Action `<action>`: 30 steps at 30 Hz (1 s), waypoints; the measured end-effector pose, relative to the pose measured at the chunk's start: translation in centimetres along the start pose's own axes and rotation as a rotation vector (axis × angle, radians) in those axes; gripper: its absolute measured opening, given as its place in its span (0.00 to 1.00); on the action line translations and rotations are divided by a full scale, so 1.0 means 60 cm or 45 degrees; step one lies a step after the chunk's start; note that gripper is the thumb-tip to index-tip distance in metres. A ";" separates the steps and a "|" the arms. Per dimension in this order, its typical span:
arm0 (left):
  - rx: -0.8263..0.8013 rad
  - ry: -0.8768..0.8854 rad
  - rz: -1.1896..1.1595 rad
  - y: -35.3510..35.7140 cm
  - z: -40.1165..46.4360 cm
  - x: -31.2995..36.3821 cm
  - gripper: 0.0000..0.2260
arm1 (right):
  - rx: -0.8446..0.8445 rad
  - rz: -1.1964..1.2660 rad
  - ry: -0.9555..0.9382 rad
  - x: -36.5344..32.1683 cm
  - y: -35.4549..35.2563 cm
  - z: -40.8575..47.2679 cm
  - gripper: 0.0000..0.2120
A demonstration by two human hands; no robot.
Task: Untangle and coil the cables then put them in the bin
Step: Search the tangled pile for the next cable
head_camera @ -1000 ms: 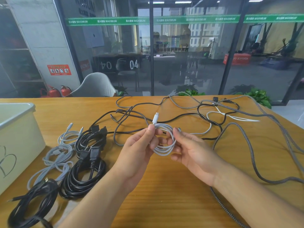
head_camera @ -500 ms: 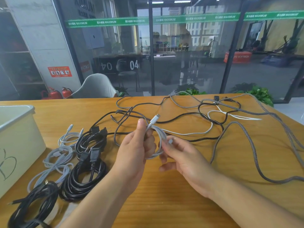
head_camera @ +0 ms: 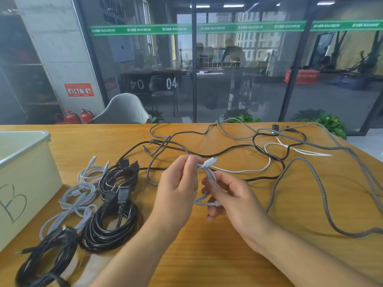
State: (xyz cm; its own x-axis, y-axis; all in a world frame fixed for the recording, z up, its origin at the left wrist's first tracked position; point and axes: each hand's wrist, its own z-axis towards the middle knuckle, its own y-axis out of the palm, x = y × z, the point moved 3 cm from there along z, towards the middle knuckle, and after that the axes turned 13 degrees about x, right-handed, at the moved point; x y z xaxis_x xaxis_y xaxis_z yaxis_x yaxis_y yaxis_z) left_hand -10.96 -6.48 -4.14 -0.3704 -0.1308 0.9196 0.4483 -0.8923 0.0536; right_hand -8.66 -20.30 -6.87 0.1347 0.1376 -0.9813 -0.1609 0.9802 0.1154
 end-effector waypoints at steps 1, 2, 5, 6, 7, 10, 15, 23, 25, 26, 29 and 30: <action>0.001 -0.006 -0.009 0.000 0.000 -0.001 0.14 | -0.012 -0.010 0.017 0.000 -0.001 0.001 0.08; 0.006 -0.022 -0.019 -0.001 0.001 -0.004 0.14 | -0.031 -0.023 0.035 0.000 -0.001 0.001 0.08; 0.044 -0.076 -0.040 -0.005 0.006 -0.009 0.14 | -0.088 -0.078 0.101 -0.001 0.000 -0.001 0.08; 0.055 -0.086 -0.048 -0.008 0.009 -0.011 0.14 | -0.114 -0.123 0.128 -0.003 0.000 -0.003 0.10; 0.068 -0.098 -0.061 -0.011 0.012 -0.012 0.14 | -0.154 -0.180 0.162 -0.004 0.001 -0.005 0.12; 0.101 -0.139 -0.132 -0.018 0.018 -0.018 0.14 | -0.355 -0.328 0.248 -0.006 0.003 -0.015 0.16; 0.083 -0.198 -0.175 -0.014 0.016 -0.021 0.14 | -0.664 -0.440 0.301 -0.012 0.012 -0.030 0.15; 0.060 -0.362 -0.259 -0.008 0.008 -0.024 0.13 | -0.870 -0.591 0.302 -0.033 0.010 -0.033 0.14; 0.060 -0.386 -0.273 -0.008 0.009 -0.026 0.13 | -0.889 -0.605 0.309 -0.033 0.011 -0.033 0.14; 0.059 -0.394 -0.277 -0.007 0.009 -0.026 0.12 | -0.900 -0.616 0.309 -0.033 0.011 -0.033 0.13; 0.061 -0.410 -0.280 -0.006 0.007 -0.028 0.12 | -0.936 -0.656 0.295 -0.032 0.011 -0.032 0.13; 0.061 -0.414 -0.287 -0.006 0.007 -0.028 0.12 | -0.948 -0.666 0.291 -0.032 0.011 -0.032 0.13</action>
State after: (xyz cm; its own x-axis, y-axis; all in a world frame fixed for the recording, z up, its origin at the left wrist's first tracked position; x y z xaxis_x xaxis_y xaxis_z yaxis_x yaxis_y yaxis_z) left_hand -10.16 -5.74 -5.52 -0.1902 0.2164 0.9576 0.4255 -0.8608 0.2791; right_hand -10.88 -20.20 -5.20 0.1840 -0.4040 -0.8960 -0.7291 0.5553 -0.4001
